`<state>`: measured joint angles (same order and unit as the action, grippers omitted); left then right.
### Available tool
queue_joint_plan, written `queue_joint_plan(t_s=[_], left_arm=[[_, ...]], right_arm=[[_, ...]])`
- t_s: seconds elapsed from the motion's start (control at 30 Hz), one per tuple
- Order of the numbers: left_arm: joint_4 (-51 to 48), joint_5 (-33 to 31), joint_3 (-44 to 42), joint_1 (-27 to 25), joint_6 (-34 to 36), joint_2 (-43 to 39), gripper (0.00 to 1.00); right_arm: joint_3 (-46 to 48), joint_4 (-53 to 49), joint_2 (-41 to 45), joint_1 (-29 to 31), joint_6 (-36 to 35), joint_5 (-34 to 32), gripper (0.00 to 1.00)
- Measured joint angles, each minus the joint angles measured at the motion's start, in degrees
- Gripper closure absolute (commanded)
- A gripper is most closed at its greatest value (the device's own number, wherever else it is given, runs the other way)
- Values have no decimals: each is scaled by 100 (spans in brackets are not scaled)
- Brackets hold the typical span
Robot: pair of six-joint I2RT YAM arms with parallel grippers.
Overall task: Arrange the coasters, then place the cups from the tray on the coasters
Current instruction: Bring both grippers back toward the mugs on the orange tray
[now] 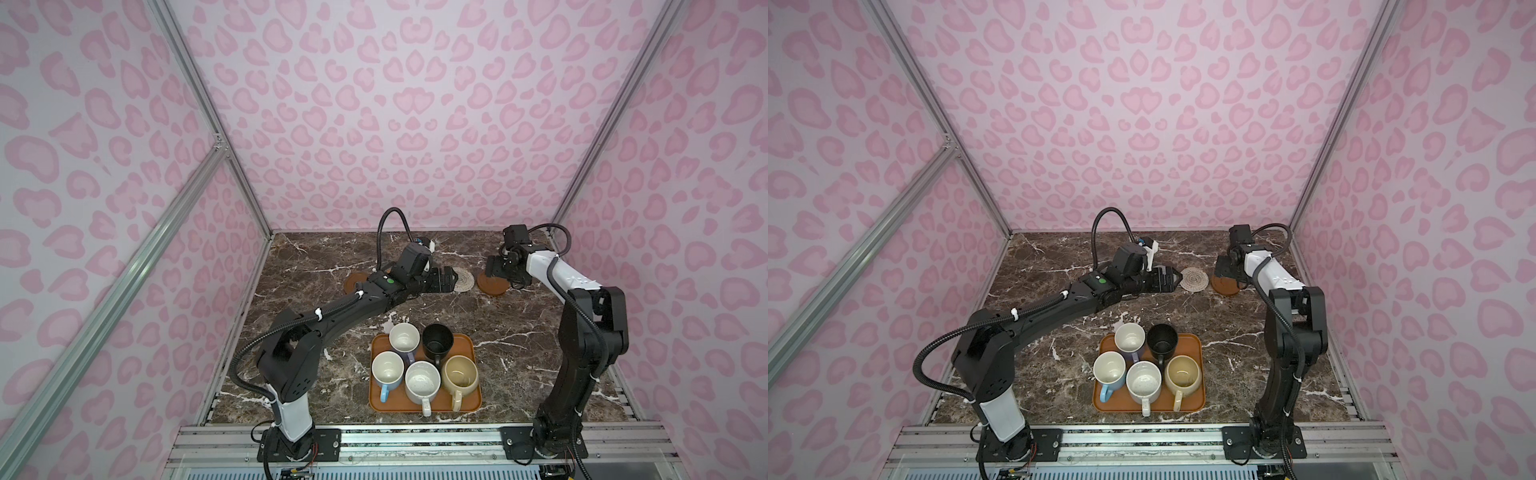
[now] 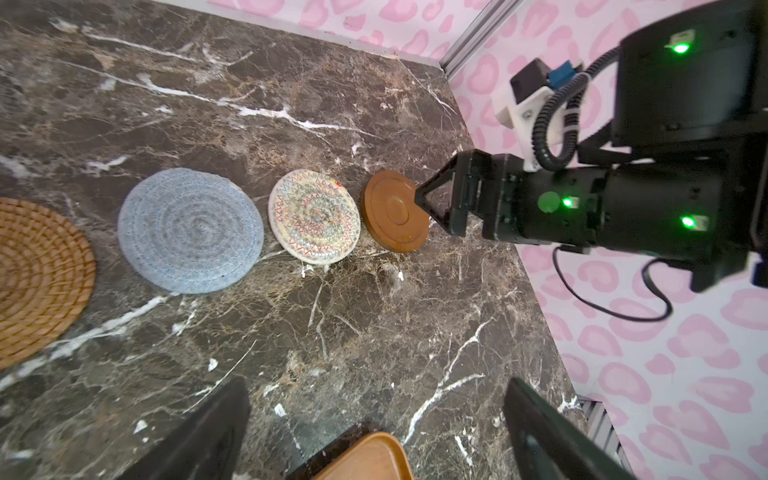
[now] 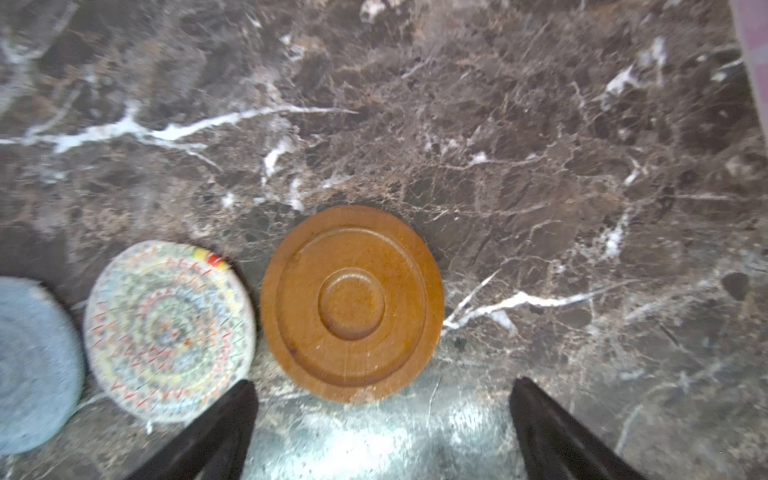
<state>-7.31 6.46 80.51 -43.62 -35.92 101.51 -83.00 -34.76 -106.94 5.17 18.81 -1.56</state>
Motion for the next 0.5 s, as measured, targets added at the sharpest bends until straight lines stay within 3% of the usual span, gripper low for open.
queue_joint_plan(t_s=[0.27, 0.5], left_arm=[[-44, -380, -723, -7, 22, -1119, 3], [-688, -756, -1023, -35, 63, -1856, 3]], right_arm=[[1075, 238, 1631, 573, -11, 258, 1], [1878, 367, 2688, 1478, -168, 459, 1]])
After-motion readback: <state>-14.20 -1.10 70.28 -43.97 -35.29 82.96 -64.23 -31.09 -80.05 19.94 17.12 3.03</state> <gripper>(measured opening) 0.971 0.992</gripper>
